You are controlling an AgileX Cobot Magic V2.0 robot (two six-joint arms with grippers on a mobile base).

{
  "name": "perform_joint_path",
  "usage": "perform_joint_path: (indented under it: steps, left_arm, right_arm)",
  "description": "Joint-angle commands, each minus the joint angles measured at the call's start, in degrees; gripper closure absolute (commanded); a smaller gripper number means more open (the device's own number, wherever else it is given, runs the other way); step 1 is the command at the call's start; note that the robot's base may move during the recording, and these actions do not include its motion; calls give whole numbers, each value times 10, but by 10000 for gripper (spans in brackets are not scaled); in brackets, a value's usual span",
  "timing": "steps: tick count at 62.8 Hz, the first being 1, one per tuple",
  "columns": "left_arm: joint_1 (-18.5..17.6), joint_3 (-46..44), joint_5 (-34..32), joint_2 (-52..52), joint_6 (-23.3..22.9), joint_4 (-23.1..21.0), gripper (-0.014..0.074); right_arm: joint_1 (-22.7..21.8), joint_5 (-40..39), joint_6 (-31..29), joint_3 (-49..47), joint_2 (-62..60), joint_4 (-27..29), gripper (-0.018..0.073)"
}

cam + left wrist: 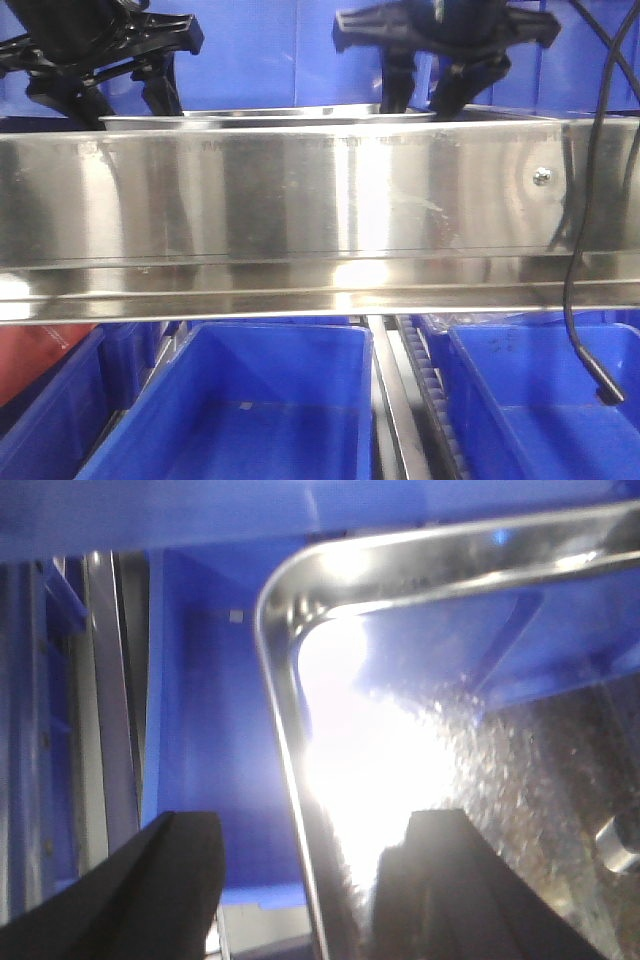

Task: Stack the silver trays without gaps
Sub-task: 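Close both grippers on the tray rims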

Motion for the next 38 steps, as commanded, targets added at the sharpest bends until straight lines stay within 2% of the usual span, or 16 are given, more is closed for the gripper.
perform_joint_path:
  steps: [1,38]
  left_arm:
    - [2,-4,-18,-2,-4,2,277]
    - [2,-4,-8,-2,-4,5,277]
  right_arm:
    - [-2,-9,-6,-5,3,6,368]
    - [-2,-26,-6,-5,7,20,368]
